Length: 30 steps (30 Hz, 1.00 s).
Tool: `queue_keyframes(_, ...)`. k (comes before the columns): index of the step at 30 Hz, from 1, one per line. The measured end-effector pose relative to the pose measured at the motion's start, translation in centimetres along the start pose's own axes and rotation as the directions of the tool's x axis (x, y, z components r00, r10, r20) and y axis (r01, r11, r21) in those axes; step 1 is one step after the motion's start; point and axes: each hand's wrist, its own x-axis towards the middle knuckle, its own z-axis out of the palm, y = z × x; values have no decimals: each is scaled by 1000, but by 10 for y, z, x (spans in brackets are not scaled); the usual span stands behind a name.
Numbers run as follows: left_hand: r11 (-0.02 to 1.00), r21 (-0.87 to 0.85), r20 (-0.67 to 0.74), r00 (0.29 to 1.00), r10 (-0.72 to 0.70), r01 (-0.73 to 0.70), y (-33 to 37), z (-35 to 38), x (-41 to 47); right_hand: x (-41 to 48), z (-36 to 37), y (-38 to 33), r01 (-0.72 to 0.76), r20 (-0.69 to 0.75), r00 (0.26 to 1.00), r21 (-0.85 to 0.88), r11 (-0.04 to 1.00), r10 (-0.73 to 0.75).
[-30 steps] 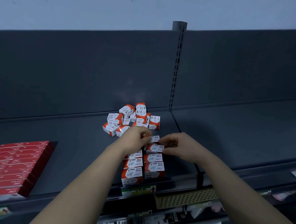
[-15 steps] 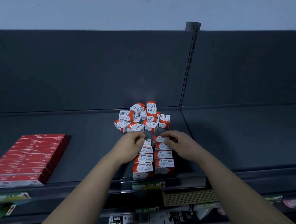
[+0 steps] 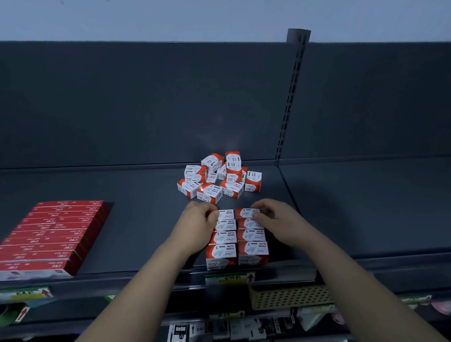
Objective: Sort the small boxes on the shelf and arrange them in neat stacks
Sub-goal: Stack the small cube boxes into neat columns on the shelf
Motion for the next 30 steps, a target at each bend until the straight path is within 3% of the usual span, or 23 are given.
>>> queue_keyframes(11, 1000, -14, 13, 1000, 11, -11, 1, -1, -2, 4, -1, -4, -17, 40, 999, -52, 999, 19)
queue_keyframes(19, 984, 174, -164, 985, 56, -27, -3, -26, 34, 19, -29, -14, 32, -239, 968, -192, 981, -79)
queue_keyframes(25, 889, 432, 85, 988, 126, -151, -5, -29, 64, 48, -38, -18, 6, -170, 984, -300, 954, -60)
queue_keyframes(30, 889, 420, 165, 978, 125, -184, -5, -26, 80, 77, -37, -12, -68, -106, 994, -339, 939, 33)
